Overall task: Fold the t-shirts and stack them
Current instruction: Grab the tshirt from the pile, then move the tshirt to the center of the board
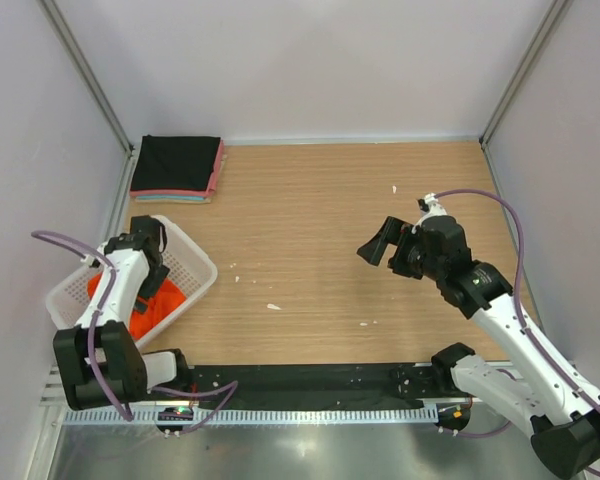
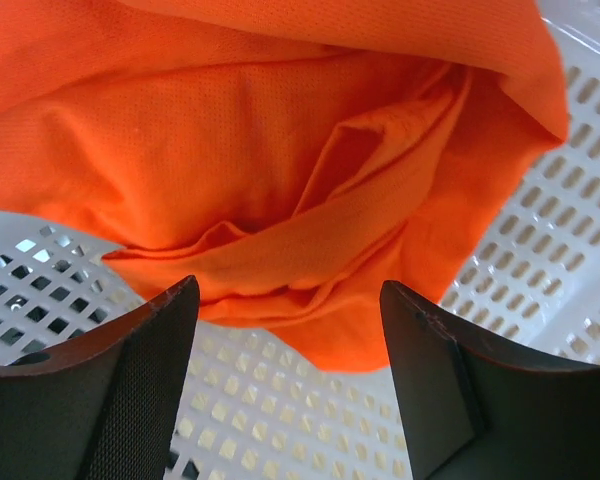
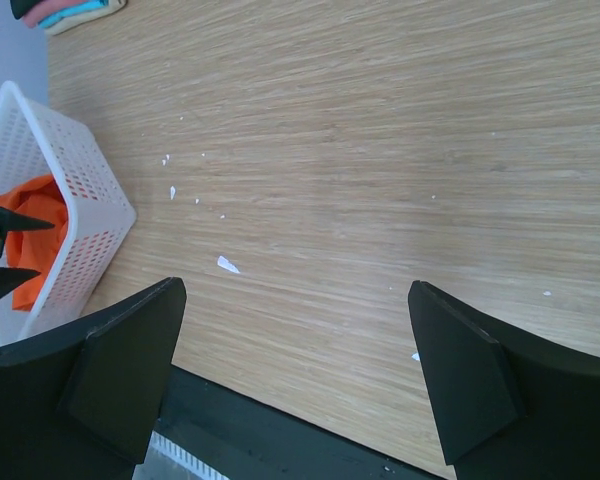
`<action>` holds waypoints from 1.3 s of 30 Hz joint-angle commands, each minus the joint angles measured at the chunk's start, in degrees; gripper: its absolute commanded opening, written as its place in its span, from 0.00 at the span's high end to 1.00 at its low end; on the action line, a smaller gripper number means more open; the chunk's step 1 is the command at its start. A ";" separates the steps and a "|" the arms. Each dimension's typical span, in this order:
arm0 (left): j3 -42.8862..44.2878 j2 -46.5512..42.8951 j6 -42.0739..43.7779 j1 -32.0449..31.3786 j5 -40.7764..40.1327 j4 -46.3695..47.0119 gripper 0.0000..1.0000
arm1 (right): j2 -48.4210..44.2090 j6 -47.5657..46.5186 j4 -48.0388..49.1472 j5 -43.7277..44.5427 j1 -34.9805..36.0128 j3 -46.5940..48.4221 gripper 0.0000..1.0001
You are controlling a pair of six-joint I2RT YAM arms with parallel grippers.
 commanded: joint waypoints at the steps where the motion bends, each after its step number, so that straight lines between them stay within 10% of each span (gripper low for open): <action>1: -1.85 2.86 -0.74 2.02 -1.14 6.59 0.26 | -1.84 0.38 2.56 -1.44 0.10 1.33 0.00; 4: -2.21 5.23 2.14 2.99 1.49 9.49 0.43 | -2.19 0.11 2.39 -1.62 0.10 1.86 0.00; 8: 0.15 5.85 5.41 3.17 0.36 9.08 1.00 | -2.55 0.11 1.08 -1.27 0.28 2.74 0.00; 15: 19.65 -6.16 12.79 2.47 9.22 4.74 1.00 | -5.70 -0.41 0.28 0.22 0.19 3.97 0.00; 19: 31.50 -12.78 13.93 -0.95 12.40 13.70 1.00 | -6.68 -2.08 0.29 7.12 0.10 6.07 0.00; 25: 41.91 -9.44 6.59 -2.01 43.21 35.12 1.00 | -3.34 -0.68 -1.92 16.22 0.19 12.58 0.01; 29: 42.79 -7.25 2.51 -12.51 48.96 51.68 1.00 | -1.32 0.20 -2.18 17.53 0.19 14.95 0.01; 39: 3.98 -2.86 6.11 -39.34 54.06 67.40 1.00 | 1.32 1.70 -10.26 22.48 0.19 13.39 0.02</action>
